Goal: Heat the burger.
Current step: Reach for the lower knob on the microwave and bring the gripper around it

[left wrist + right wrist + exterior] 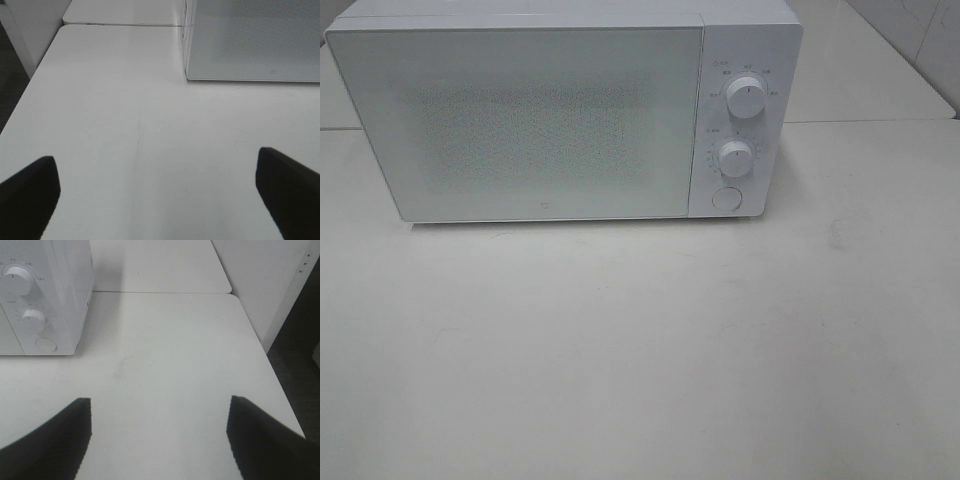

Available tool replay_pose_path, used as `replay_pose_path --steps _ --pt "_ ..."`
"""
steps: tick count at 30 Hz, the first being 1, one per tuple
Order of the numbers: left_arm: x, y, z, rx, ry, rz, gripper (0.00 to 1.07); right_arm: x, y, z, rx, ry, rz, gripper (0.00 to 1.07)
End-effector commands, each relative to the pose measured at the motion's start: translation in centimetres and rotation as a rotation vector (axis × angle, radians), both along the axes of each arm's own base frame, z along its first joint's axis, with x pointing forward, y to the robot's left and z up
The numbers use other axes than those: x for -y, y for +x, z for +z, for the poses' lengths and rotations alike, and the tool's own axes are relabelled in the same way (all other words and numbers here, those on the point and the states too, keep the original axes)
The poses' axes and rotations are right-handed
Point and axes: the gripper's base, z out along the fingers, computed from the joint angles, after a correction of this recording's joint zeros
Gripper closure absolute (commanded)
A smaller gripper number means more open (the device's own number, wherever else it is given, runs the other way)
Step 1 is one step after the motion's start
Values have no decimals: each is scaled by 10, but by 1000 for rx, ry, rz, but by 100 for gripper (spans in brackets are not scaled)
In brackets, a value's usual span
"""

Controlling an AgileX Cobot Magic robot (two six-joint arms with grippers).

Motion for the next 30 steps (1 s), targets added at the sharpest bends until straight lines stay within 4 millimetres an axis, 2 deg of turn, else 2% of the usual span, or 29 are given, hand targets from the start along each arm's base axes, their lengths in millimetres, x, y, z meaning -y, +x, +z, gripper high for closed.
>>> replay_pose_path --steps 1,5,7,10,13,14,15,16,22,26,30 --pt "0 -3 -1 29 -2 3 6 -1 14 5 27 5 1 29" --pt "0 -3 -1 29 -2 3 6 -2 28 5 21 2 11 27" --pt "0 -3 -1 29 -2 3 6 -4 45 3 13 5 22 26" --pt "0 -3 -1 29 -2 3 6 -4 49 2 17 9 25 26" --pt "0 -3 -1 29 -2 3 6 -7 75 -2 22 32 44 26" --pt "0 -3 -1 29 -2 3 6 -7 75 -2 22 32 44 26" --pt "0 -3 -1 29 -2 3 6 -9 85 -3 34 44 53 27" --pt "0 -3 -1 29 -2 3 6 -9 85 -3 34 44 53 27" --pt "0 -3 -1 29 -2 3 6 -12 117 -14 51 52 79 27" --pt "0 -3 -1 29 -2 3 6 -13 126 -16 76 55 91 28" --pt "0 -3 -1 29 -2 3 6 -17 140 -29 163 65 126 28"
